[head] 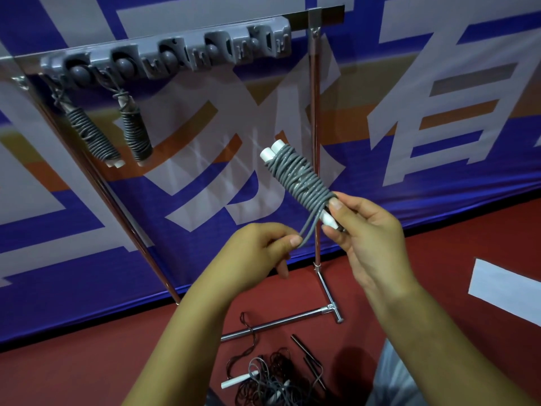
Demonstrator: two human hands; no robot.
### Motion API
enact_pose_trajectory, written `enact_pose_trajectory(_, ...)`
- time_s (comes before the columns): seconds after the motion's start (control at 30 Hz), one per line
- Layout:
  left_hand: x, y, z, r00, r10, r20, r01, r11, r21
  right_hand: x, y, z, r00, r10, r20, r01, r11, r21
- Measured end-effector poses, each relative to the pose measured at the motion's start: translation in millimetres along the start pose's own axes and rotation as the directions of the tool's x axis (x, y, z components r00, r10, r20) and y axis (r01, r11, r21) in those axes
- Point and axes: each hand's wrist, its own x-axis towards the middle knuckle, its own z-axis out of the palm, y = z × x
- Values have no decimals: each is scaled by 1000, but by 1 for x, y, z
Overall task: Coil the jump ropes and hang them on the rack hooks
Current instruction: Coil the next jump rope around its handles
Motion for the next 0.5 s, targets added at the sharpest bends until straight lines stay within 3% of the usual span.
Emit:
enact_pose_trajectory(0.13,-2,2,5,971,4,-237,-39,989,-142,2,-2,-1,1000,-20,-5,20,1000,-4)
enact_pose_trajectory(0.27,-1,2,11,863,93,-496,-151,985,-79,3,3,0,1000,-29,-7,29,999,-43)
enact_pose_trajectory(0.37,3,1,14,842,80,-533,-130,990,-57,1,7,2,1000,-22,-9,22,999,-48)
enact_pose_trajectory(0.5,6,-8,17,899,-5,-437,-173,914,-366,2,4,1,999,35,-7,-35,999,-3)
